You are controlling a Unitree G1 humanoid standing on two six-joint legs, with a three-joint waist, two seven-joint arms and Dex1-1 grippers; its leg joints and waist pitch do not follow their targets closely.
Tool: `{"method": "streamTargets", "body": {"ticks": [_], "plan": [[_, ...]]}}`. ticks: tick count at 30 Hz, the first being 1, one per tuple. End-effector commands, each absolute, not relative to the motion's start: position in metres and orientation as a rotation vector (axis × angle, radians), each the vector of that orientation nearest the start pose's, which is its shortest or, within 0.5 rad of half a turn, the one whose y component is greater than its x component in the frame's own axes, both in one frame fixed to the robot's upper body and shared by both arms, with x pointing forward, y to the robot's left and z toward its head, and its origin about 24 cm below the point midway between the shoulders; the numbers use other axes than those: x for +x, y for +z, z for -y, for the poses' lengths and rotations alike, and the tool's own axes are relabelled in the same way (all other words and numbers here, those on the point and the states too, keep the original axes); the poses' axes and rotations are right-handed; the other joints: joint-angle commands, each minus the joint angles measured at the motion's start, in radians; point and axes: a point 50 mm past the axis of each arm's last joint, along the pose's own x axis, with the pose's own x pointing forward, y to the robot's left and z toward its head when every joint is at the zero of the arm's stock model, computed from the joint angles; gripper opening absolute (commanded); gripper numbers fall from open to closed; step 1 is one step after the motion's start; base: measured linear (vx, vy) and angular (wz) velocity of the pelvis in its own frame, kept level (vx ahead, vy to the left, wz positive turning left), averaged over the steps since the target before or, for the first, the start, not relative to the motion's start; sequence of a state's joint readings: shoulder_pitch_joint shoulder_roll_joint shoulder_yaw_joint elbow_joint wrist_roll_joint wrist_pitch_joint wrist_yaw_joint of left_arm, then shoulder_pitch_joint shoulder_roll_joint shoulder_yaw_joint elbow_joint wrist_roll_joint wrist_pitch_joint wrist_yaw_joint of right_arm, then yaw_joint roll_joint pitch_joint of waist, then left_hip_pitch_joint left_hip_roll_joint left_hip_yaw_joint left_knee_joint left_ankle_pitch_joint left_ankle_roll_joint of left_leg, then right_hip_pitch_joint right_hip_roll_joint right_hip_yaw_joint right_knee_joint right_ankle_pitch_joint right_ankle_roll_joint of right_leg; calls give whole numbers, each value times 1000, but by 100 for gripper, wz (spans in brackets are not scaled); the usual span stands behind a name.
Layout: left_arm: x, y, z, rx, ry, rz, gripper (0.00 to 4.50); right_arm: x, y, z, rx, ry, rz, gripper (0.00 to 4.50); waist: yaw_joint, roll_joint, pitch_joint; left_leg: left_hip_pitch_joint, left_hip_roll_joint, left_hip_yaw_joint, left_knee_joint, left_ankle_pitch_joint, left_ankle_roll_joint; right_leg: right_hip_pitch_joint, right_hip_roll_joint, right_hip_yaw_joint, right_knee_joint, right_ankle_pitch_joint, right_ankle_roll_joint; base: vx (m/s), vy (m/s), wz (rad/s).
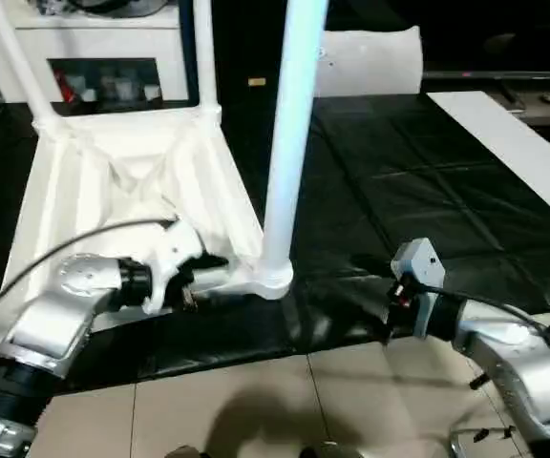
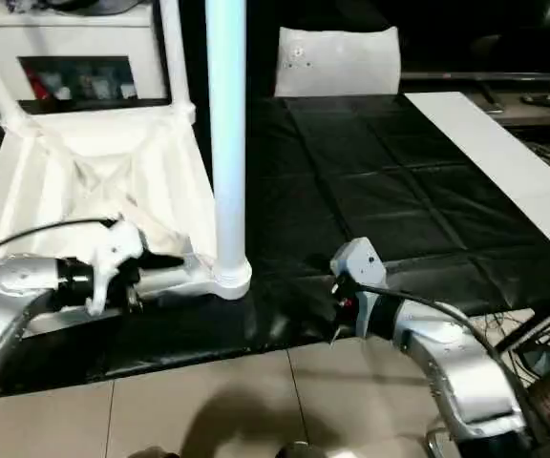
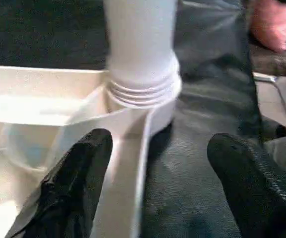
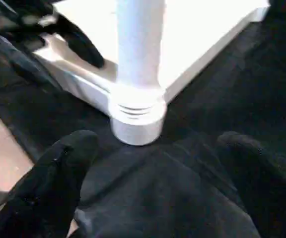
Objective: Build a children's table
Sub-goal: Rotate leg to tighten
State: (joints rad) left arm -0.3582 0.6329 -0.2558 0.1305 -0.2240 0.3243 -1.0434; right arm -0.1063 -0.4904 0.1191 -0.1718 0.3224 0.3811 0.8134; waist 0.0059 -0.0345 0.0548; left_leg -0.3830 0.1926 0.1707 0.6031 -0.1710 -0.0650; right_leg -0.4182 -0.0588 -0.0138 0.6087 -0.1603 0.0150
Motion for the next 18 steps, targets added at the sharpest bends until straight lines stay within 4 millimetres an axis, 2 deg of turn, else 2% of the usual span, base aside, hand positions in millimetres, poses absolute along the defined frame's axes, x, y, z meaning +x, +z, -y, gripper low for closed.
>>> {"method": "streamTargets", "body": {"ticks": [1,3,6,10,12,17,18], "plan": [[285,76,-179,382,-1131,-449,319,241,79,160,-114,1011,-262,450,2,12,-54,24,22,-14,-79,-437,-32,22,-47,21,-100,-548,-105,0,0,0],[286,75,-179,383,-1129,-451,290,240,79,159,-114,1017,-264,450,2,13,-53,25,21,-14,-77,-436,-30,20,-49,21,-103,-565,-100,0,0,0],[291,71,-176,379,-1106,-477,272,236,83,156,-124,1072,-294,450,3,13,-55,24,19,-14,-75,-427,-27,21,-45,20,-104,-563,-91,0,0,0],[297,67,-177,395,-1056,-482,239,235,85,154,-134,1088,-305,450,3,14,-57,18,20,-14,-77,-410,-27,24,-47,20,-100,-526,-102,0,0,0],[300,65,-178,398,-1027,-489,221,235,86,153,-140,1095,-312,450,3,10,-58,18,20,-13,-76,-401,-24,25,-46,21,-99,-512,-107,0,0,0],[301,64,-177,394,-1034,-497,175,234,87,152,-141,1106,-322,450,6,12,-59,17,22,-13,-76,-384,-21,28,-49,22,-95,-484,-121,0,0,0],[302,63,-177,393,-1035,-501,165,235,87,152,-142,1107,-326,450,6,10,-58,17,21,-13,-76,-387,-21,28,-49,21,-96,-490,-121,0,0,0]]}}
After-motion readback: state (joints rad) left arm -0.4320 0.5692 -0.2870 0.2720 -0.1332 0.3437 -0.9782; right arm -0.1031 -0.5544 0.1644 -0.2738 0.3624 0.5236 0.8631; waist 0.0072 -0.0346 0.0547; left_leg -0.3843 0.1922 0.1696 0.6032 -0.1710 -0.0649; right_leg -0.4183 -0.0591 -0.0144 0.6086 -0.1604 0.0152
